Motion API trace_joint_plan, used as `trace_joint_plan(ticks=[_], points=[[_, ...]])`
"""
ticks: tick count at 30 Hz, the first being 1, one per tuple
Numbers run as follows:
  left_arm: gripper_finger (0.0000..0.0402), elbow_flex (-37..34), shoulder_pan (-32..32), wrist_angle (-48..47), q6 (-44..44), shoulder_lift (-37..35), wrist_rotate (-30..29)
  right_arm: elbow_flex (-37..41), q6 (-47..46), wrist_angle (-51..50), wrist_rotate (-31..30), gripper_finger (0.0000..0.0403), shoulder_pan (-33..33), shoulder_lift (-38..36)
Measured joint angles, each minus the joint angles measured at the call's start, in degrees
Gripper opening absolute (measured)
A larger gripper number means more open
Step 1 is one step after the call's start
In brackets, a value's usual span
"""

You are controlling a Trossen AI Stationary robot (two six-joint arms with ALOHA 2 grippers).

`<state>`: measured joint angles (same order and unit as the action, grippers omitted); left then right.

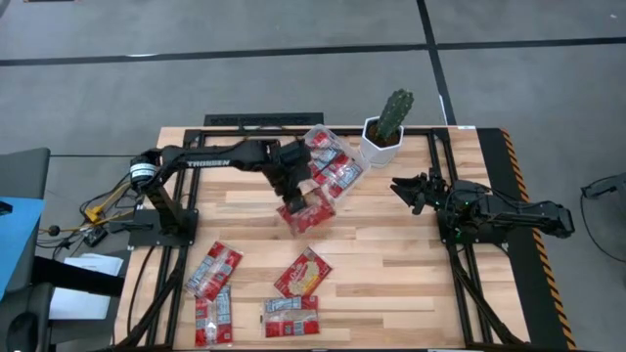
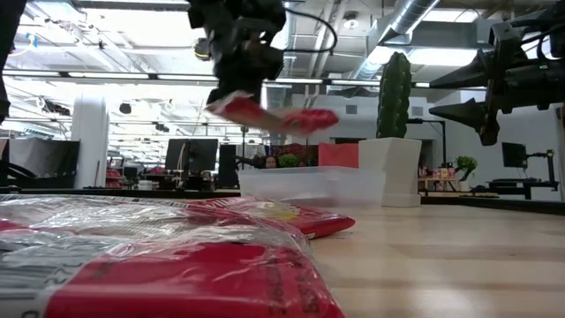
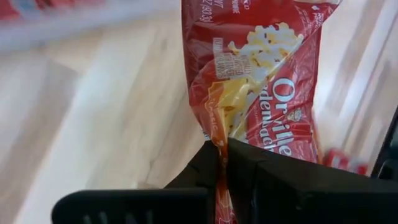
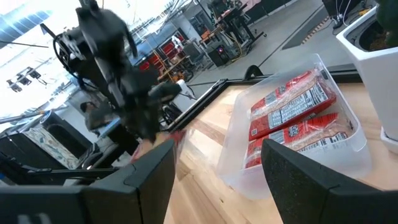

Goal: Sort popcorn bags into baskets
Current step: Put the red popcorn bag into the transparent bin

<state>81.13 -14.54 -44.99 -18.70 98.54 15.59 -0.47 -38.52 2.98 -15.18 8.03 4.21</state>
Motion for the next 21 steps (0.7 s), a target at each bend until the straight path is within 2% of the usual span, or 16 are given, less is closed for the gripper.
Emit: trace_joint_plan(ticks=[6, 14, 21], points=[[0.0000, 6.18, -3.69, 4.78, -2.56, 0.83, -9.06, 0.01, 0.02, -0.01, 0.02, 0.0260, 0.00, 0.00], [0.0000, 7.18, -8.84, 13.19, -4.48, 7.62, -11.84, 0.01, 0.02, -0.01, 0.04, 0.0260, 0.00, 0.02], [0.0000, 7.18, -10.28, 18.18, -5.31, 13.59, -10.89, 0.00, 0.02, -0.02, 0.02, 0.0260, 0.00, 0.02]])
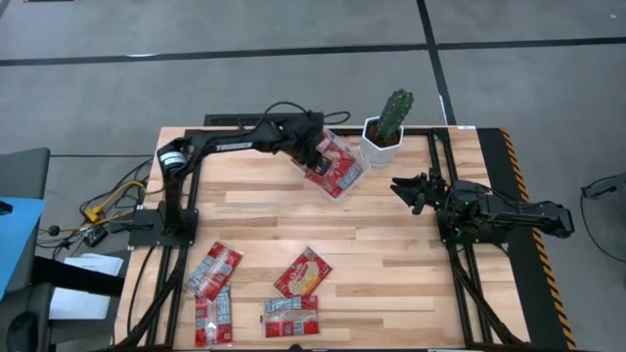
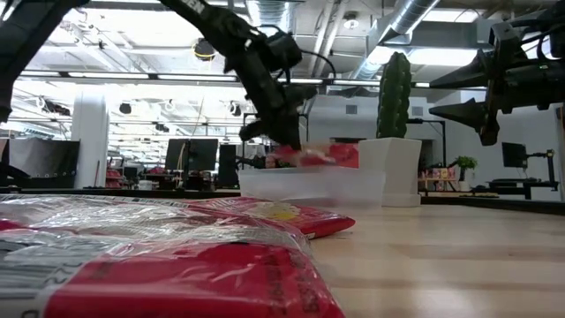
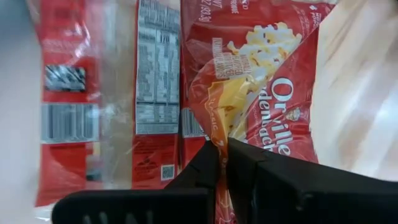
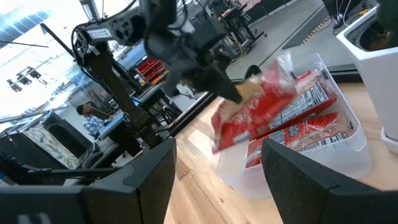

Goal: Sort popcorn bags into baskets
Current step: Put the red popcorn bag into the transparent bin

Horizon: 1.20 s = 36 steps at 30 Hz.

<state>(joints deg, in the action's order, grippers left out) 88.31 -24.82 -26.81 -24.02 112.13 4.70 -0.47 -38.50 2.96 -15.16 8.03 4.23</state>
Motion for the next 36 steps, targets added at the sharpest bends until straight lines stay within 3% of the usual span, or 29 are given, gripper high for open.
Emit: trace_joint_plan(ticks=[9, 29, 36], points=[[0.0000, 0.07, 0.09, 3.99, -0.62, 4.30, 2.51, 0.00, 0.03, -0.04, -0.20, 0.0260, 0.00, -0.01], [0.0006, 0.07, 1.85, 8.05, 0.40, 4.38, 0.90, 0.01, 0.02, -0.11, -0.39, 0.0260, 0.00, -0.01], [0.0069, 0.07, 2.95, 11.18, 0.86, 4.34, -0.93, 0.00, 0.03, -0.11, -0.39, 0.0260, 0.00, 0.00]])
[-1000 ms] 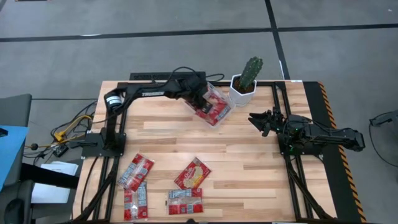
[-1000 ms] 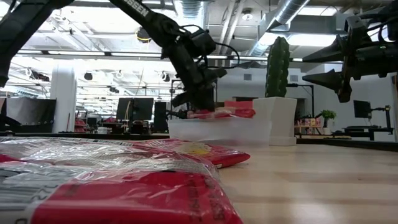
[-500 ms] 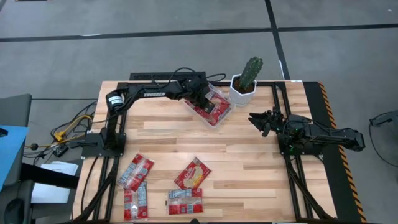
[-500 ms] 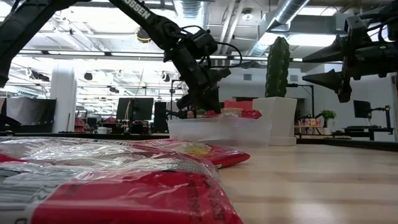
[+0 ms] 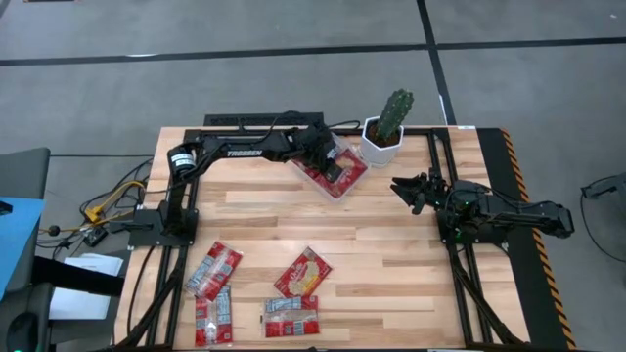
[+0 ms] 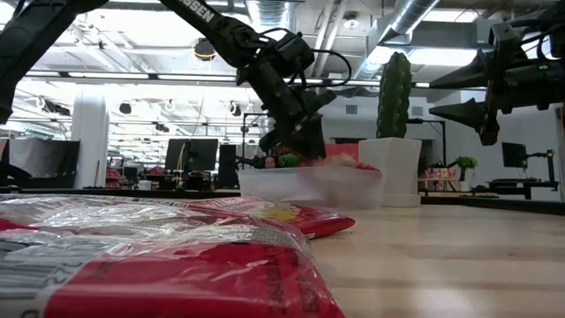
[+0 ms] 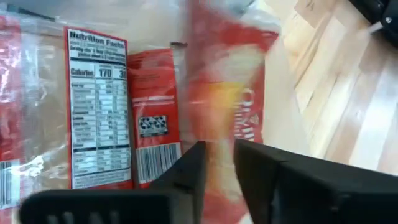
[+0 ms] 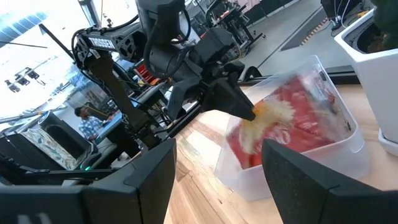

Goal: Sort popcorn bags into baskets
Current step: Put the red popcorn bag into the transparent bin

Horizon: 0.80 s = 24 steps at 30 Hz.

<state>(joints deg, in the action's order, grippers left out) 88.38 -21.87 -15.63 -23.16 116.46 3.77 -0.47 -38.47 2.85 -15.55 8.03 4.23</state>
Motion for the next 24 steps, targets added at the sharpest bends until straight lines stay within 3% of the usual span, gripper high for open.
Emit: trace_joint_plan(ticks=[3, 6, 11, 17, 24], points=[[0.0110, 0.00, -0.12, -0.81, -0.26, -0.04, 0.78, 0.02, -0.01, 0.00, 0.00, 0.0260, 0.00, 0.00], [0.0141, -0.11, -1.12, -5.54, -1.47, -1.62, 5.77, 0.02, -0.01, -0.02, 0.00, 0.0260, 0.00, 0.00], [0.0158, -0.07, -1.80, -15.38, 0.83, -9.85, 14.66, 0.01, 0.04, -0.02, 0.04, 0.0260, -0.01, -0.01], [0.0156, -0.71, 5.93, -29.76, 4.60, -22.68, 7.27, 0.00, 0.14, -0.04, 0.15, 0.0260, 0.00, -0.01], [0.0175, -9.13, 21.61, -30.86, -7.22, -31.52, -5.40, 0.00, 0.11, -0.07, 0.37, 0.0260, -0.02, -0.01]])
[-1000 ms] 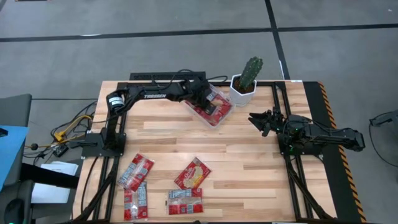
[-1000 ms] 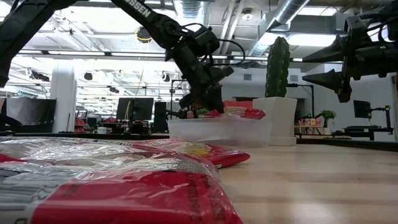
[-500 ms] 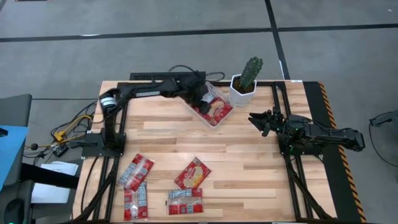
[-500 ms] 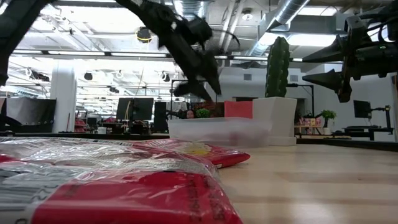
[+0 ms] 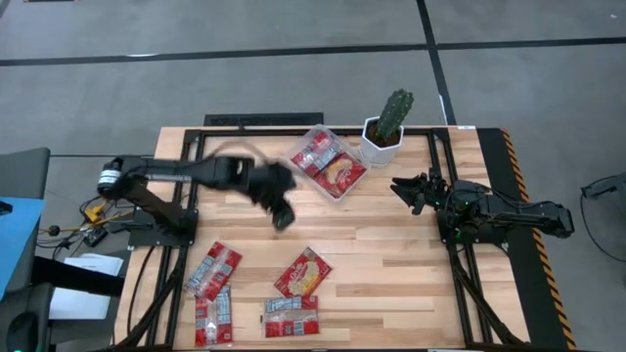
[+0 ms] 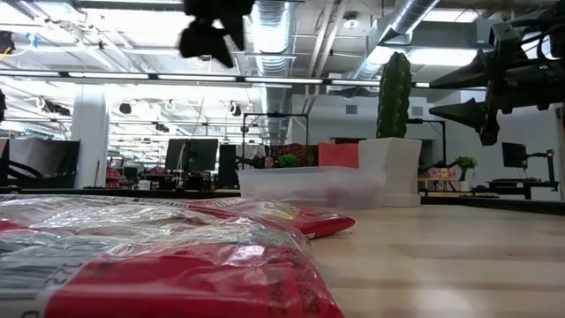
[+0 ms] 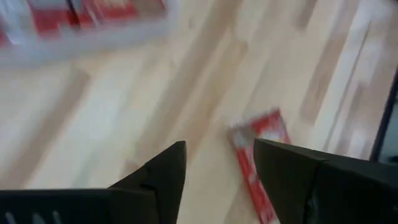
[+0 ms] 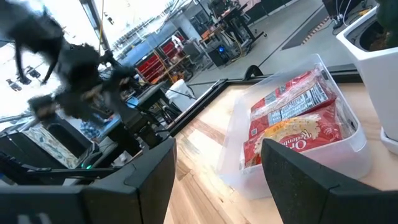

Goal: Sort popcorn bags into baskets
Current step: Put the red popcorn bag into the transparent bin

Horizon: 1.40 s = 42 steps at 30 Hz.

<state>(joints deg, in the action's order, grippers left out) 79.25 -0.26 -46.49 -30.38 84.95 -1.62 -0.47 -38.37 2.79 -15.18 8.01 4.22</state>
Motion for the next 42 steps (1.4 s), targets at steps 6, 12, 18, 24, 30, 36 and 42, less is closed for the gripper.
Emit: trace_joint_plan(ticks=[6, 12, 18, 24, 30, 36, 42], points=[[0.0219, -9.78, 11.06, 8.41, -6.49, -0.24, -6.11, 0.00, -0.20, 0.00, 0.04, 0.0260, 0.00, 0.01], [0.0250, -20.24, 15.35, 23.48, -12.73, -0.24, -6.91, 0.00, -0.22, 0.00, 0.04, 0.0260, 0.00, -0.01], [0.0251, -27.92, 17.70, 31.89, -14.90, -0.22, -13.63, 0.00, -0.22, 0.00, 0.04, 0.0260, 0.00, 0.01], [0.0251, -28.81, 19.63, 39.41, -14.17, 5.59, -14.11, 0.00, -0.22, 0.00, 0.02, 0.0260, 0.01, 0.01], [0.0251, -27.24, 20.23, 42.62, -12.93, 11.67, -13.70, 0.00, -0.22, -0.02, 0.04, 0.0260, 0.00, 0.37], [0.0251, -27.20, 20.95, 44.16, -13.86, 15.52, -12.10, 0.00, -0.20, -0.02, 0.07, 0.0260, 0.00, 0.38], [0.0251, -26.98, 22.46, 46.59, -16.05, 19.65, -11.00, 0.00, -0.15, -0.02, 0.07, 0.0260, 0.00, 0.38]])
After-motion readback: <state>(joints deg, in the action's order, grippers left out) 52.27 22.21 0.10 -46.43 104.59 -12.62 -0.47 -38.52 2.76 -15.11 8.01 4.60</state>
